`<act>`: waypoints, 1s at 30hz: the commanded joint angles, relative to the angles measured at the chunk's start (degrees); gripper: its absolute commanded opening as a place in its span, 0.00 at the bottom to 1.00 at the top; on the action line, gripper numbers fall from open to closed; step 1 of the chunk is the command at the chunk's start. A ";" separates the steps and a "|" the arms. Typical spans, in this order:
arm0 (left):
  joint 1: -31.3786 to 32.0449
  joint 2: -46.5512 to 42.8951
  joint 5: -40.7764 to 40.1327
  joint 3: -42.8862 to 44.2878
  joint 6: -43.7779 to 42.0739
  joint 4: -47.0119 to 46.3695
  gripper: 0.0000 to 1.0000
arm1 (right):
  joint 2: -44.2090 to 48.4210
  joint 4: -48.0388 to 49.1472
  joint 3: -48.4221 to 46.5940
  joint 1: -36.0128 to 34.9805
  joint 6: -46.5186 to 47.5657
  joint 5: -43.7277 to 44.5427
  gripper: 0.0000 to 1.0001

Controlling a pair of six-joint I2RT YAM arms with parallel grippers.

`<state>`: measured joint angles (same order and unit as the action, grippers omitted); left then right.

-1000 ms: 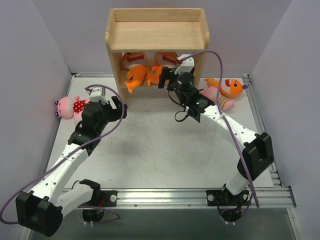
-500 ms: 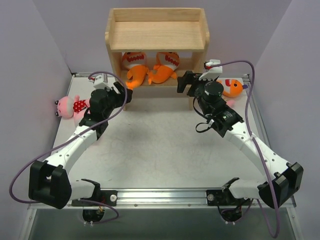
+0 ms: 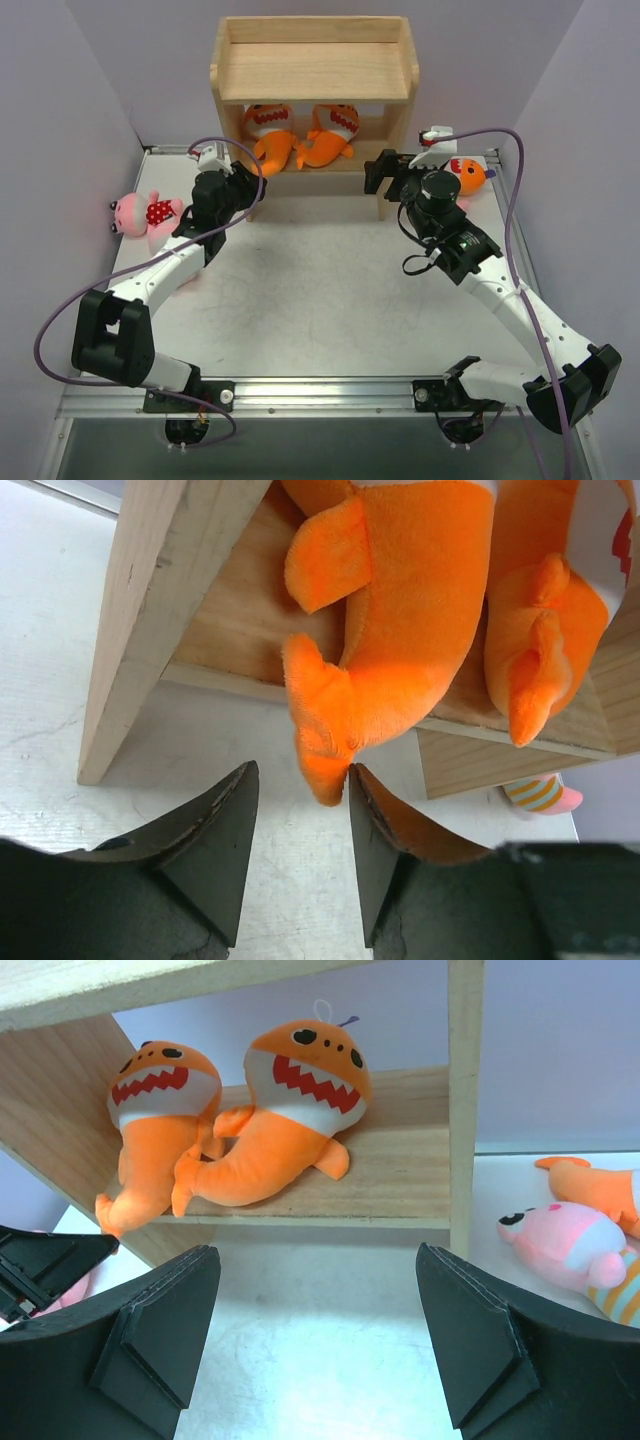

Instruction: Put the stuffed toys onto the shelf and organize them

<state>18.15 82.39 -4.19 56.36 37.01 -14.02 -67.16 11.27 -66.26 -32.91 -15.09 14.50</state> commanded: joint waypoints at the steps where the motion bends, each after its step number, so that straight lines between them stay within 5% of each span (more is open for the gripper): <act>1: -0.40 0.40 0.23 3.23 0.25 -4.43 0.49 | 1.85 0.60 0.17 0.56 0.59 0.70 0.81; 16: -0.49 2.34 -1.09 4.02 -0.63 -7.42 0.03 | 4.14 -2.39 1.22 0.65 0.94 2.55 0.81; 30: -0.57 0.05 -7.15 2.88 -1.24 -7.25 0.02 | 5.19 -3.44 2.27 0.83 1.29 3.25 0.81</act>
<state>18.11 84.42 -9.32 57.43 36.64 -17.80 -63.53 6.90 -64.34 -32.58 -14.74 16.29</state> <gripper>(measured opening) 0.034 0.808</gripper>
